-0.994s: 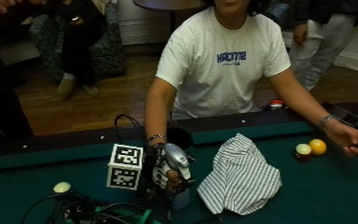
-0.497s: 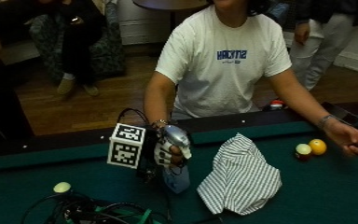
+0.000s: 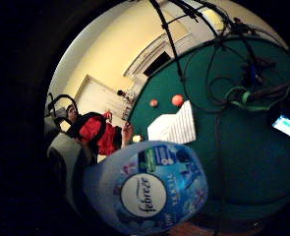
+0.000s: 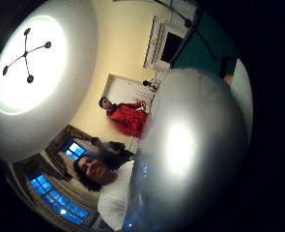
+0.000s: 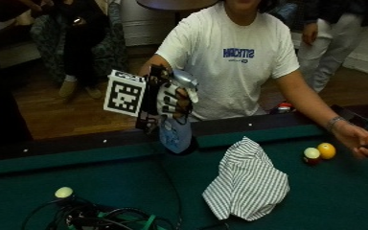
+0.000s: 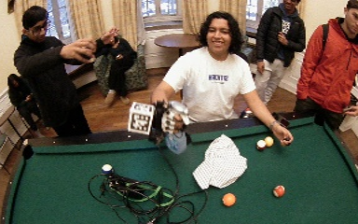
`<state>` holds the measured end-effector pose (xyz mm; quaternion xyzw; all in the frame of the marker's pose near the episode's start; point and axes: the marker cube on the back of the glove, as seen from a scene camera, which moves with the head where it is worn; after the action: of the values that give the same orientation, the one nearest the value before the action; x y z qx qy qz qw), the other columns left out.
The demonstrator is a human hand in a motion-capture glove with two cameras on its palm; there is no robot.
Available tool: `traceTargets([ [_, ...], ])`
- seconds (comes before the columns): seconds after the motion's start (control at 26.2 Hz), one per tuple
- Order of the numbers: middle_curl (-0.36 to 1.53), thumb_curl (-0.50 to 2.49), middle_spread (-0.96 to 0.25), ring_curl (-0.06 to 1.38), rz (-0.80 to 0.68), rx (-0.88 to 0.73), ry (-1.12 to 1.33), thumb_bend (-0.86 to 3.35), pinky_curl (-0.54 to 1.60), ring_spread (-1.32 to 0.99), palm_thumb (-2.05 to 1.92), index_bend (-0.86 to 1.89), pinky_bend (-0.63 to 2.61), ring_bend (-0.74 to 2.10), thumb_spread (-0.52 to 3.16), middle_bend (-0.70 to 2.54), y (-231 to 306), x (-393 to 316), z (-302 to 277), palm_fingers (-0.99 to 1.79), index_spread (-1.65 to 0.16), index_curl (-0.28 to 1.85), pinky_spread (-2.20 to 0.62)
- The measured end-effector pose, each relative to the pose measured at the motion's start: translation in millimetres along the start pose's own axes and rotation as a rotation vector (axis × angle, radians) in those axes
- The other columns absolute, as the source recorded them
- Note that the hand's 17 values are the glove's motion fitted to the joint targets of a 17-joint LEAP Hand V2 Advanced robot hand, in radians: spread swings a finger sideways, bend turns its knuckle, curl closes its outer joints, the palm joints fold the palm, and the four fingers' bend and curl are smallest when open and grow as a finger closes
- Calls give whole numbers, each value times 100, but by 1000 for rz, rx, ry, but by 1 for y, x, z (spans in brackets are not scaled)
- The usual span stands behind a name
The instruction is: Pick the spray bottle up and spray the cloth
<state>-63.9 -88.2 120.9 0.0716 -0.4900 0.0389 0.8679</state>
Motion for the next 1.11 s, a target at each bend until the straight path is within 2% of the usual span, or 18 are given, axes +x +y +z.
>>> traceTargets([
  [0.34,57,70,-21,49,-47,10,46,-3,43,-21,95,45,51,80,32,66,-27,-78,-33,140,-25,53,-29],
  [0.65,57,73,-21,50,108,-141,167,-3,44,-22,95,44,52,81,30,67,-54,-110,-13,139,-25,55,-30],
  [0.92,57,75,-21,50,222,-446,358,-3,44,-22,95,42,52,81,29,68,-69,-98,43,138,-25,56,-29],
  [1.11,57,76,-21,50,373,-747,464,-3,44,-22,95,42,52,81,28,68,-54,-69,88,138,-25,57,-29],
])
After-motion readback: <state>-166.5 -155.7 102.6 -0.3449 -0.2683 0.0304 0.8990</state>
